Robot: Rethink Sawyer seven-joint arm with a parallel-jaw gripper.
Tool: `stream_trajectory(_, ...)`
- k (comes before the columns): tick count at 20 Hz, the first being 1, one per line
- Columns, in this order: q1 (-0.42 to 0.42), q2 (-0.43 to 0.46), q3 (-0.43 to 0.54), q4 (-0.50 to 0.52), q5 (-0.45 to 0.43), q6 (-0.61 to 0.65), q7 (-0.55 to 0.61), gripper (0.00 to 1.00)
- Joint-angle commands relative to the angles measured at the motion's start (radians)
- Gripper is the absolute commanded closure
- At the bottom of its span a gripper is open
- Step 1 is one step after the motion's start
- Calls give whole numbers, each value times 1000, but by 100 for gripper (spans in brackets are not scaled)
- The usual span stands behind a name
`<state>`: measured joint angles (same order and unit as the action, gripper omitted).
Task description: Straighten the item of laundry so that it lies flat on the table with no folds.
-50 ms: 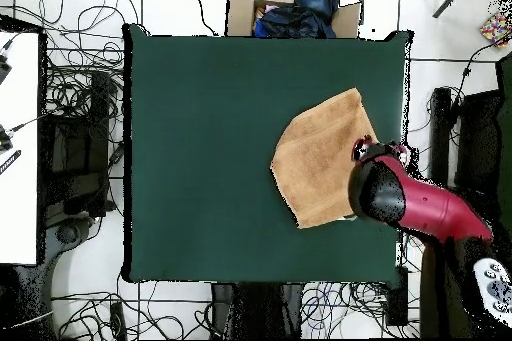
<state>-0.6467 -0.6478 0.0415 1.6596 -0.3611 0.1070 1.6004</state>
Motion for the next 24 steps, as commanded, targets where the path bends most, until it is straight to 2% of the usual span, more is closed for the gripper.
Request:
stream_trajectory(1, -67, 18, 173, 216, 55, 152, 95, 0)
stream_trajectory(11, -189, 78, 266, 331, 30, 187, 44, 0)
stream_trajectory(24, -177, 136, 272, 393, 4, 101, 84, 0)
